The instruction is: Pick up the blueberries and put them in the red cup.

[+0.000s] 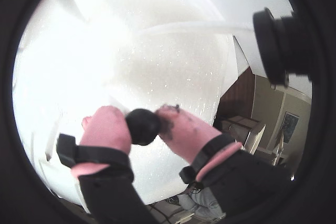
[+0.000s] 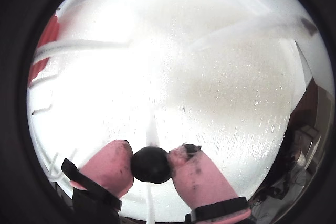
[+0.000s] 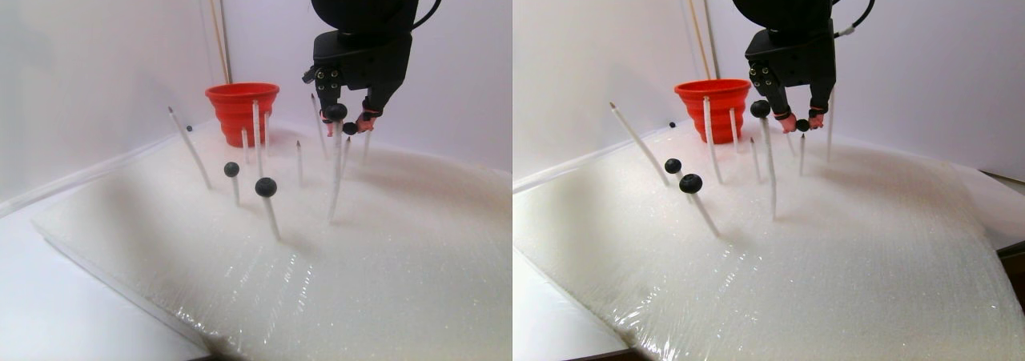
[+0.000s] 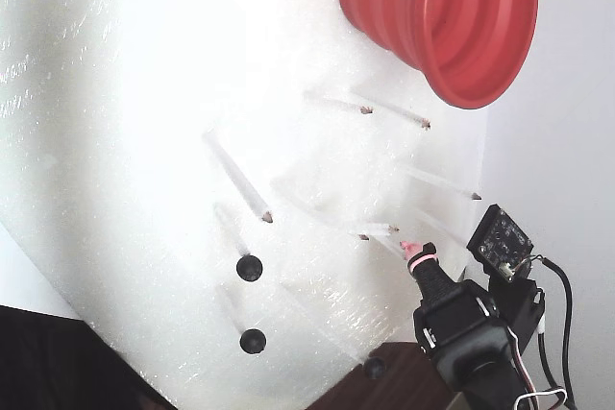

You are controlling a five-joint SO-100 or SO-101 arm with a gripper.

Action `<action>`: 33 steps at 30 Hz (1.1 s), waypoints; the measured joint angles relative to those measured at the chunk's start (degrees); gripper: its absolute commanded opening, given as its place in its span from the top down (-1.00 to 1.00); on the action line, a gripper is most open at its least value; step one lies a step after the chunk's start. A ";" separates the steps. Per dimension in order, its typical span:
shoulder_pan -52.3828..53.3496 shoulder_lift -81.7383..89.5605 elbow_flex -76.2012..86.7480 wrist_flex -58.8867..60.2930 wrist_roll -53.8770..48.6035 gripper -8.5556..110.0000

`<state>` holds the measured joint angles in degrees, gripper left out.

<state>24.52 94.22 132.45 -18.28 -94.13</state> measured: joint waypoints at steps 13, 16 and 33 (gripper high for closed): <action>-1.85 4.48 2.11 3.60 -0.79 0.67; -2.29 4.48 2.11 5.01 -0.88 0.67; -5.54 12.13 2.11 9.05 -1.41 0.67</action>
<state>18.98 106.35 134.56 -9.23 -95.54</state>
